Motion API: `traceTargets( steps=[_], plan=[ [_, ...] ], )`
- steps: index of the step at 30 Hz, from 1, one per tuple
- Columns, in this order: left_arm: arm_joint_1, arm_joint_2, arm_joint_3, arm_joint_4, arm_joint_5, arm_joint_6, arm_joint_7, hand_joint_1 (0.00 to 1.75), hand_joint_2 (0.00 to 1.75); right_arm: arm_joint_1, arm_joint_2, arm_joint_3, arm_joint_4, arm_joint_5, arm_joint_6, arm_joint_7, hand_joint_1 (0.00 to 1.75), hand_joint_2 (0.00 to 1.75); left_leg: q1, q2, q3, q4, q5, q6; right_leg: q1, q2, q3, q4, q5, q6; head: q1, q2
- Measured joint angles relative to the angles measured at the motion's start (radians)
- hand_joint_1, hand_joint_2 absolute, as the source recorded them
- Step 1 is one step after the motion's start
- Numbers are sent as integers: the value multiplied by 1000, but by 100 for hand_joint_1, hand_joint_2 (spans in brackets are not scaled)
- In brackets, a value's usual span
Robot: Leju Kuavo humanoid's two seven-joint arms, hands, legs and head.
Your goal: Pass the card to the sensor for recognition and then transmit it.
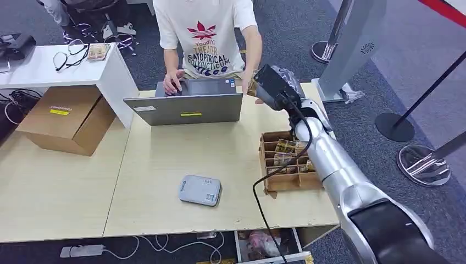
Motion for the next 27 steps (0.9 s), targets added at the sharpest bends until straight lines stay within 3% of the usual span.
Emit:
traceTargets(
  steps=[11,22,23,24,26,27],
  plan=[
    [0,4,0,0,-18,0,-20,0,0,15,0,-2,-27,10,-10,-11,0,175,0,0,0,0,0,0,0,0,0,0,0,0,0,0],
    [-1,5,50,4,-102,0,-55,0,0,118,-55,-1,-301,127,-30,-16,0,175,0,0,0,0,0,0,0,0,0,0,0,0,0,0],
    [-1,5,60,4,-110,0,-54,0,0,129,-62,1,-329,143,-30,-13,9,175,0,0,0,0,0,0,0,0,0,0,0,0,0,0],
    [0,4,68,4,-116,0,-51,0,0,141,-69,4,-358,161,-30,-8,49,175,0,0,0,0,0,0,0,0,0,0,0,0,0,0],
    [0,3,82,4,-124,0,-44,0,0,167,-84,10,-410,186,-30,0,87,175,0,0,0,0,0,0,0,0,0,0,0,0,0,0],
    [0,2,89,4,-126,0,-37,0,0,182,-91,12,-435,202,-30,2,91,175,0,0,0,0,0,0,0,0,0,0,0,0,0,0]
  ],
)
